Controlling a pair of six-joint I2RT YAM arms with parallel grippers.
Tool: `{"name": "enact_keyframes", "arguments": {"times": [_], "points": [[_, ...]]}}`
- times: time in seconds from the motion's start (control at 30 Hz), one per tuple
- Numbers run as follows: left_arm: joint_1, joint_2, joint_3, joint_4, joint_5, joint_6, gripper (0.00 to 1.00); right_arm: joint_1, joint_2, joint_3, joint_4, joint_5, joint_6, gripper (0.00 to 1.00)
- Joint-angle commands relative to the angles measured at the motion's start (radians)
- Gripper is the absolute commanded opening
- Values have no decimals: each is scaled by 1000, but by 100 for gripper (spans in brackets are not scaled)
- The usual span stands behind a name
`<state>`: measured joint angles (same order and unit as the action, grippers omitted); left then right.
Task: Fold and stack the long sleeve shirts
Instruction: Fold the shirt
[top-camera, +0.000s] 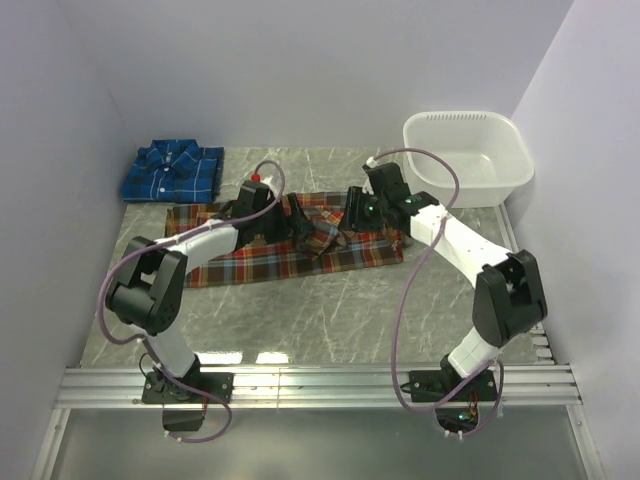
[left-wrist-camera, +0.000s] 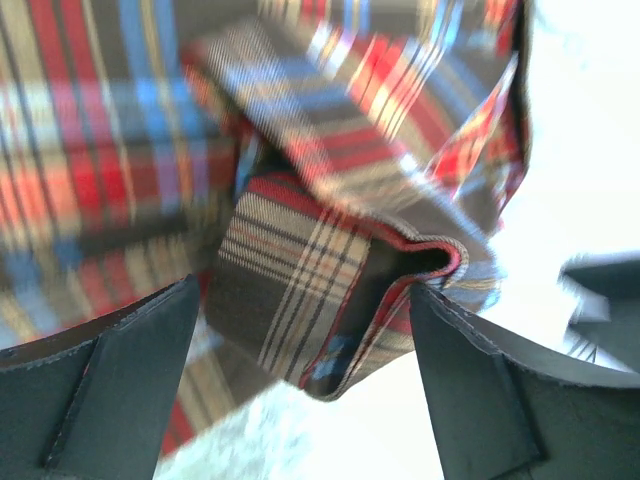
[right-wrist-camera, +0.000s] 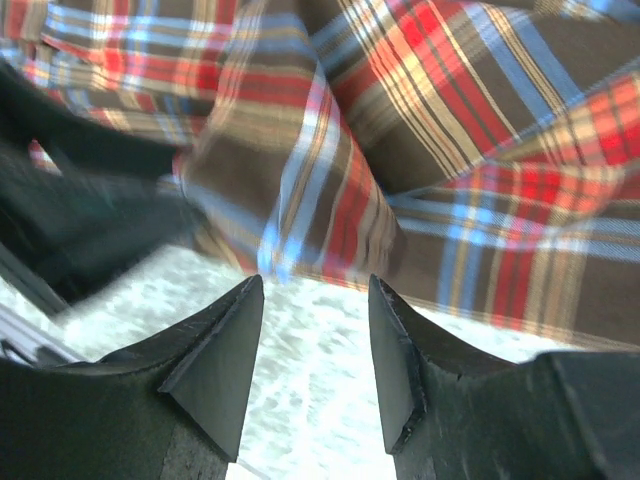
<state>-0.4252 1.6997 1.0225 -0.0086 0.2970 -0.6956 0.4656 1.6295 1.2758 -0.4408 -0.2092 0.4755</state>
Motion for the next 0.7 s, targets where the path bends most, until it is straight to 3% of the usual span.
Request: {"name": "enact_keyframes", "arguments": {"times": [0.0, 0.37, 0.5, 0.67], "points": [[0, 56, 120, -10, -19, 18, 91, -4, -131, -61, 79, 25, -55, 53], [0, 183, 249, -63, 16, 85, 91, 1, -264, -240, 178, -28, -149, 53], [0, 96, 240, -108, -42, 122, 92, -1, -284, -265, 186, -36, -150, 52], [-3, -76, 144, -137, -136, 290, 95, -1, -365, -326, 208, -32, -187, 53]]}}
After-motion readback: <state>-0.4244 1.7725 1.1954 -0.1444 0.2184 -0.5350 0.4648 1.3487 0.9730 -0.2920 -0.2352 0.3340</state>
